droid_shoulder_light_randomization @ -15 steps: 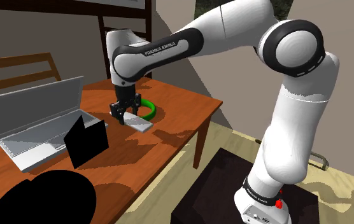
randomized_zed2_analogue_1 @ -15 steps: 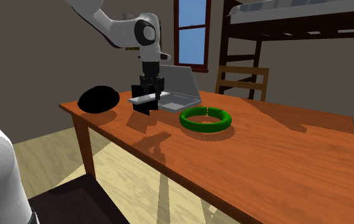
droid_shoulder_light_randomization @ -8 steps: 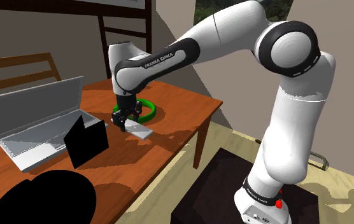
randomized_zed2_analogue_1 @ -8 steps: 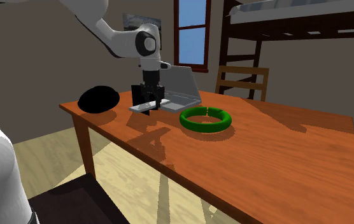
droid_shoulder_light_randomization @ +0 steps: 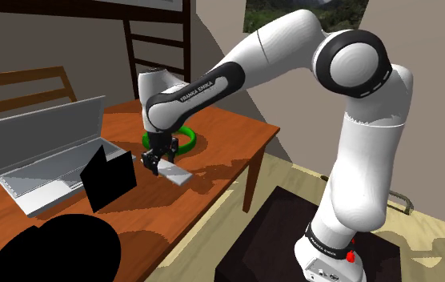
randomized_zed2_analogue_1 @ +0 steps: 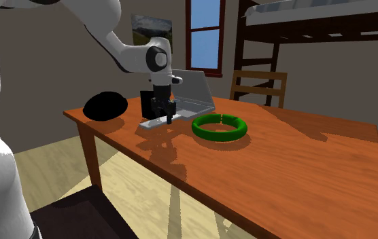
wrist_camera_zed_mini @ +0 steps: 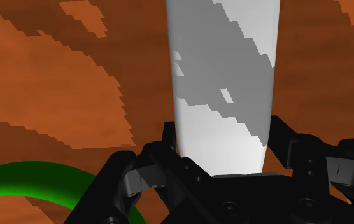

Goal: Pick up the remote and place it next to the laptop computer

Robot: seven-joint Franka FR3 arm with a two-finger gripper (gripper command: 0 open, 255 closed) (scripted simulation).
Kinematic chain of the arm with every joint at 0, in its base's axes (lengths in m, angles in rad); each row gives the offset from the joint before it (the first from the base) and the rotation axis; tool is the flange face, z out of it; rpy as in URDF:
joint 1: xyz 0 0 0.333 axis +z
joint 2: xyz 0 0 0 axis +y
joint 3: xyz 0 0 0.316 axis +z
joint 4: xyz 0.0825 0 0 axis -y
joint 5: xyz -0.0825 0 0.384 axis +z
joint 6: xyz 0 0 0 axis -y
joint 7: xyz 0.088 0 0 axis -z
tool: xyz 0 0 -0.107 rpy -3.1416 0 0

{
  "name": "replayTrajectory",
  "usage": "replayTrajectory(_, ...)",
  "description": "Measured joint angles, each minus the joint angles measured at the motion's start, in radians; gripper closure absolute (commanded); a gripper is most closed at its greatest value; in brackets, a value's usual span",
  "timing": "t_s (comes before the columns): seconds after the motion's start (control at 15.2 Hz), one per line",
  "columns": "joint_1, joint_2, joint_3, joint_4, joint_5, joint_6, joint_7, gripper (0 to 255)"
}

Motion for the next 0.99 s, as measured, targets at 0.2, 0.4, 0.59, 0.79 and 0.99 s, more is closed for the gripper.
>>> replayTrajectory(0.2,0.001,0.020,-0.001,-0.016,-0.005,0.036,0.004,255)
replayTrajectory(0.4,0.002,0.033,-0.002,-0.032,-0.008,0.064,0.006,255)
replayTrajectory(0.59,0.002,0.035,-0.002,-0.032,-0.009,0.066,0.007,255)
replayTrajectory(0.79,0.002,0.035,-0.002,-0.032,-0.009,0.066,0.007,0)
replayTrajectory(0.99,0.002,0.035,-0.002,-0.032,-0.009,0.066,0.007,0)
